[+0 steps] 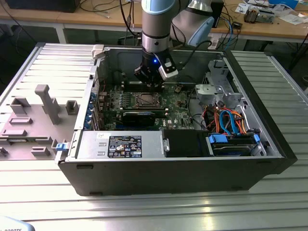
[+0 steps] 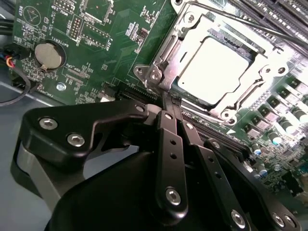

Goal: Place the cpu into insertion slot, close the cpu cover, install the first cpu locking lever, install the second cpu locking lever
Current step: 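Install the first cpu locking lever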

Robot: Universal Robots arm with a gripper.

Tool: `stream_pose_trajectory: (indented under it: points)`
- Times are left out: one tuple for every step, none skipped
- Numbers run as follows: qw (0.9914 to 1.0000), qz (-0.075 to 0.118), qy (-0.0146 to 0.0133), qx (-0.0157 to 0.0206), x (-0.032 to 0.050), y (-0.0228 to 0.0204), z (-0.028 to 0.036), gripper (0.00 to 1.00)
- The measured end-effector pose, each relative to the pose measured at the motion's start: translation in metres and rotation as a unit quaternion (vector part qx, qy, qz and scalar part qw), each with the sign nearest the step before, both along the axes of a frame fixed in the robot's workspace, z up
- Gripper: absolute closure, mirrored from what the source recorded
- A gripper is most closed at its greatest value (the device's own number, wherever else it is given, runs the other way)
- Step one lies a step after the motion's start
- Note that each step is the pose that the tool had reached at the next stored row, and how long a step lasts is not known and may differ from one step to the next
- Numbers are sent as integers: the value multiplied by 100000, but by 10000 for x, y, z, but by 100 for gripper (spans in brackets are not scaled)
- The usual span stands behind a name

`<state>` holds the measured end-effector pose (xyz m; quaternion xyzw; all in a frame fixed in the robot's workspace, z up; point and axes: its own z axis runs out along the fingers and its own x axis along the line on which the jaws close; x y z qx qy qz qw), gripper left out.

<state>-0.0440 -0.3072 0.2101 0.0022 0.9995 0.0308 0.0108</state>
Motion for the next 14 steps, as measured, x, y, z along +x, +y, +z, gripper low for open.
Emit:
stream_pose_trajectory:
  points:
    - [100000, -1, -4, 5, 0, 0, 2, 89]
    - [100000, -5, -8, 10, 0, 0, 2, 89]
    - [100000, 0, -3, 1, 0, -3, 3, 89]
    - [100000, 4, 5, -6, 0, -15, 3, 89]
    - [100000, -5, 4, -4, 0, -30, 3, 89]
    - [100000, -10, 1, 0, 0, -71, 1, 89]
    - [100000, -9, 0, -1, 0, -75, 1, 89]
    - [100000, -9, -3, 0, 0, -79, 1, 89]
    - [100000, -7, -3, 0, 0, -85, 1, 89]
    - [100000, -13, 1, -1, 0, -92, 1, 89]
    - [100000, -9, -1, 0, 0, -95, 0, 89]
    - [100000, -10, -1, 0, 0, -100, 0, 89]
    - [100000, -10, -1, -1, 0, -104, 0, 89]
    - [100000, -11, 1, -2, 0, -108, 0, 89]
